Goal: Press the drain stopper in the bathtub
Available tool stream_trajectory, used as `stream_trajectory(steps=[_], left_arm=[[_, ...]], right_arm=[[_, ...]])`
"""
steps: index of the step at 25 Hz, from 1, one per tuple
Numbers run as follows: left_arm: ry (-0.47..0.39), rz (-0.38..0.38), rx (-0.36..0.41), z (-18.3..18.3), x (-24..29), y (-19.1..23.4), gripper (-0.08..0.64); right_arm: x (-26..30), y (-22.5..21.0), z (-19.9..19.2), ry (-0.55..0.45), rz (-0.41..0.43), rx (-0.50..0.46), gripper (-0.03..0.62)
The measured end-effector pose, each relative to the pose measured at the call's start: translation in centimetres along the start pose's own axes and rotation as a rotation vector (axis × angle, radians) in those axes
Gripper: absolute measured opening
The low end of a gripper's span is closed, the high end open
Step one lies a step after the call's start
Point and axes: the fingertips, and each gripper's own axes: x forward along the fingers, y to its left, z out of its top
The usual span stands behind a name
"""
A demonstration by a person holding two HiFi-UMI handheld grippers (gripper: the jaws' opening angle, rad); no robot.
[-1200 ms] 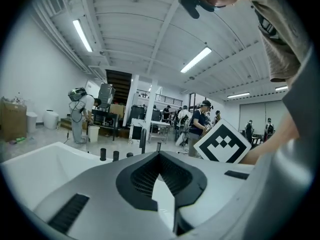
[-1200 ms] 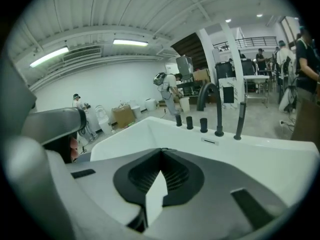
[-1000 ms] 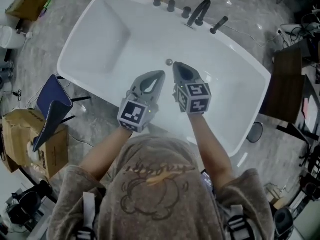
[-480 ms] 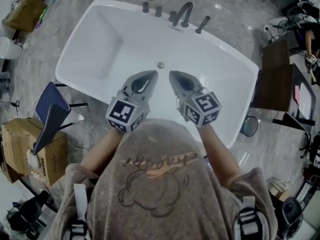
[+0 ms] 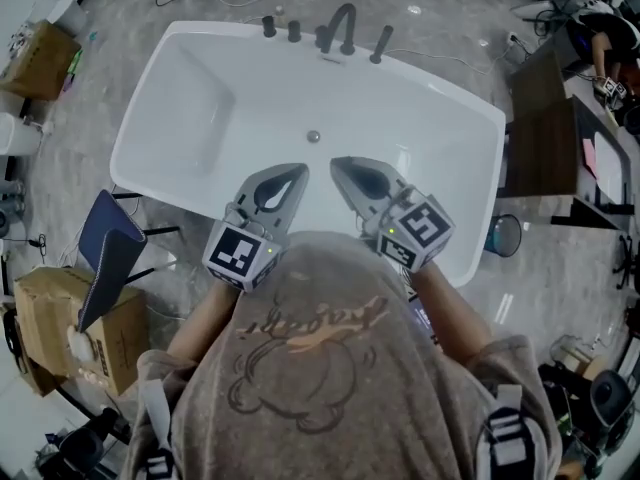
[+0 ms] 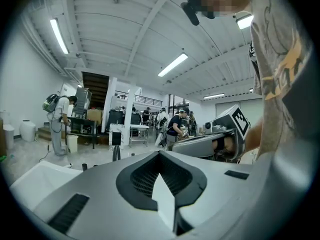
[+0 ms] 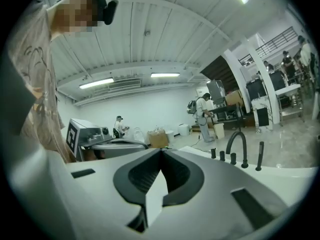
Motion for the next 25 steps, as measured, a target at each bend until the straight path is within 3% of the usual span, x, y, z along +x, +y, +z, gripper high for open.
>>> stream_trajectory(steps=[11, 25], left_arm=[[-0.017, 0.005, 0.052, -0.3, -0.7, -0.5, 0.005], [-0.024, 0.019, 0.003, -1.2, -1.3, -1.2, 0.005]], right_arm=[[0.3, 2.5, -0.2, -0.062, 0.131, -0.023, -0.002], [-1.2, 3.9, -1.1, -0.028, 0.224, -0.047, -0.002]])
